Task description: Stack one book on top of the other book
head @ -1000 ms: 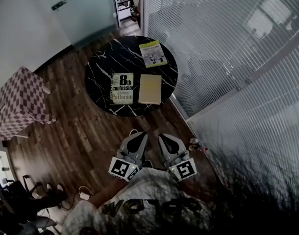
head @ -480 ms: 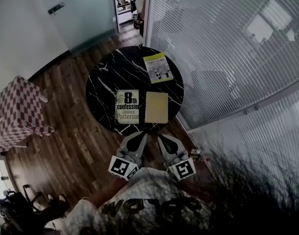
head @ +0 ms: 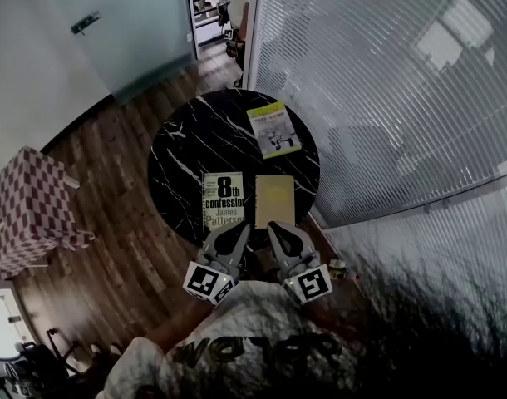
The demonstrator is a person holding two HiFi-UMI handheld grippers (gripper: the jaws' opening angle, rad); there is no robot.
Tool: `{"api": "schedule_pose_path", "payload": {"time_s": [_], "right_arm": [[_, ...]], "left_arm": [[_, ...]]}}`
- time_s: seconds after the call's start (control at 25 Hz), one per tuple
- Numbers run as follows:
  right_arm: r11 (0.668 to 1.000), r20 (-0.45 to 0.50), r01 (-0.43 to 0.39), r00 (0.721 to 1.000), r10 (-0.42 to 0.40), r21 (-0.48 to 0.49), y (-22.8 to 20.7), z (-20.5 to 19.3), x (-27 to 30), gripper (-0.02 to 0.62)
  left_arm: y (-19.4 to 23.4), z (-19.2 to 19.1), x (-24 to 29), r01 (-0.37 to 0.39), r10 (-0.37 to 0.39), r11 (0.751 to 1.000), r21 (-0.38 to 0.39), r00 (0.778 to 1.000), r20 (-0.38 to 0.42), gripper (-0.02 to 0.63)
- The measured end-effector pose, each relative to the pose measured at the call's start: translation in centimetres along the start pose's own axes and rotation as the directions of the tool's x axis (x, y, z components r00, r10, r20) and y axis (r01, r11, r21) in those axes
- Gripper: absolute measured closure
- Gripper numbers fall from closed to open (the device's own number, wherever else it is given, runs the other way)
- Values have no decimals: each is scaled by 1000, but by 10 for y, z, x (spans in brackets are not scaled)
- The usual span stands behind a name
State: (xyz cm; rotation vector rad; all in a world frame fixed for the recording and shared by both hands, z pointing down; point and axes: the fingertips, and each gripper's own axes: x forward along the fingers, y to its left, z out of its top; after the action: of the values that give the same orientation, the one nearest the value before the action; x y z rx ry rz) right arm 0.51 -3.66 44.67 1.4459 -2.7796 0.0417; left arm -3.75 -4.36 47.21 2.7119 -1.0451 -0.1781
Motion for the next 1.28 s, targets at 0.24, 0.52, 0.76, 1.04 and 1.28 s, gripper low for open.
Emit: {"api": "schedule_pose_path", "payload": {"time_s": [0.24, 0.52, 0.76, 1.04, 1.28], "right_arm": [[1000, -37, 21, 999, -21, 15, -19, -14, 6, 594], [998, -115, 65, 991, -64, 10, -72, -55, -2, 594], [998, -249, 70, 966, -67, 3, -116, -120, -11, 592], [982, -448, 161, 888, -100, 100, -163, -215, -13, 513], [948, -609, 243, 790, -71, 205, -183, -303, -10, 437]], "left_arm": [[11, -13, 20, 9, -10, 1000, -20, 999, -32, 604], [14, -57, 52, 13, -18, 999, -49, 993, -121, 604], [34, -122, 72, -62, 31, 992, -111, 965, -262, 571], [61, -218, 87, -140, 68, 984, -113, 870, -489, 503], [87, -298, 94, -204, 60, 969, -136, 737, -673, 453]]}}
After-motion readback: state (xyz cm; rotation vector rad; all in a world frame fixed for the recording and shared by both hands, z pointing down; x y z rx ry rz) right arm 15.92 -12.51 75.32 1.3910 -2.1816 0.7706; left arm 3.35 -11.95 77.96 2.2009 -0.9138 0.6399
